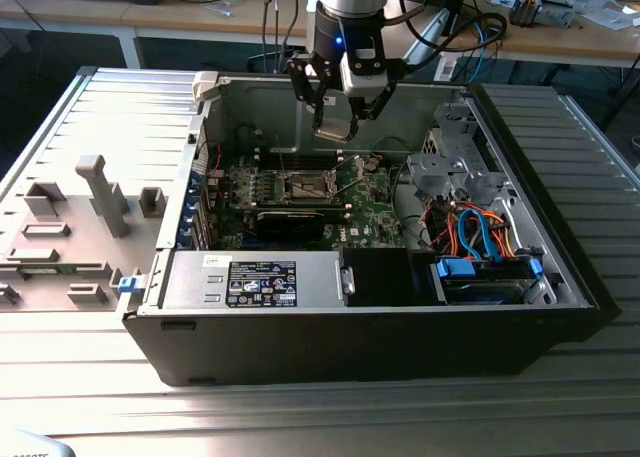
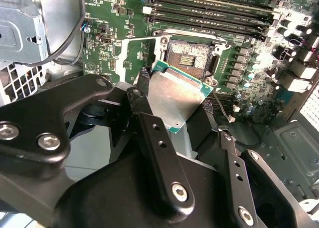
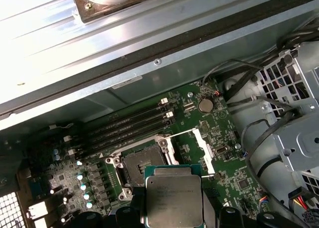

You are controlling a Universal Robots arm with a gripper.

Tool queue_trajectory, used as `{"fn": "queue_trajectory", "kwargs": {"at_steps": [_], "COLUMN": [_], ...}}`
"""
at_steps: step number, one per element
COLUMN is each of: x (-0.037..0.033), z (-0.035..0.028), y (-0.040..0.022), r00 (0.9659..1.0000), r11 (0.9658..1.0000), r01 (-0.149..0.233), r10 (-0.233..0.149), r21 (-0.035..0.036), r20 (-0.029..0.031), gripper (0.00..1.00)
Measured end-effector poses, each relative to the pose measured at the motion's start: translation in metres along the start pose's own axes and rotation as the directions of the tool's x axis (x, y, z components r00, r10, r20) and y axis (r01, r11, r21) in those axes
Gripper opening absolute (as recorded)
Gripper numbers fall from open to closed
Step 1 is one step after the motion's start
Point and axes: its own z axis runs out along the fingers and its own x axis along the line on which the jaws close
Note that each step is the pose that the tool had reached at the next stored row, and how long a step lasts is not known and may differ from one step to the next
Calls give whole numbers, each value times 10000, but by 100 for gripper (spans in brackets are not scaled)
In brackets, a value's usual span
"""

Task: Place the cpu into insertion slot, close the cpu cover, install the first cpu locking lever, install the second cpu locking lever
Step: 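Place the cpu into insertion slot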

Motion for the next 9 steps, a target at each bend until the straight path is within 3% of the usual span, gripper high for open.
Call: {"fn": "queue_trajectory", "kwargs": {"at_steps": [9], "x": [0], "z": [0], "y": [0], "r00": [9997], "r11": [9997], "r01": [-227], "r10": [227], "r21": [-4], "r20": [15], "gripper": [55]}}
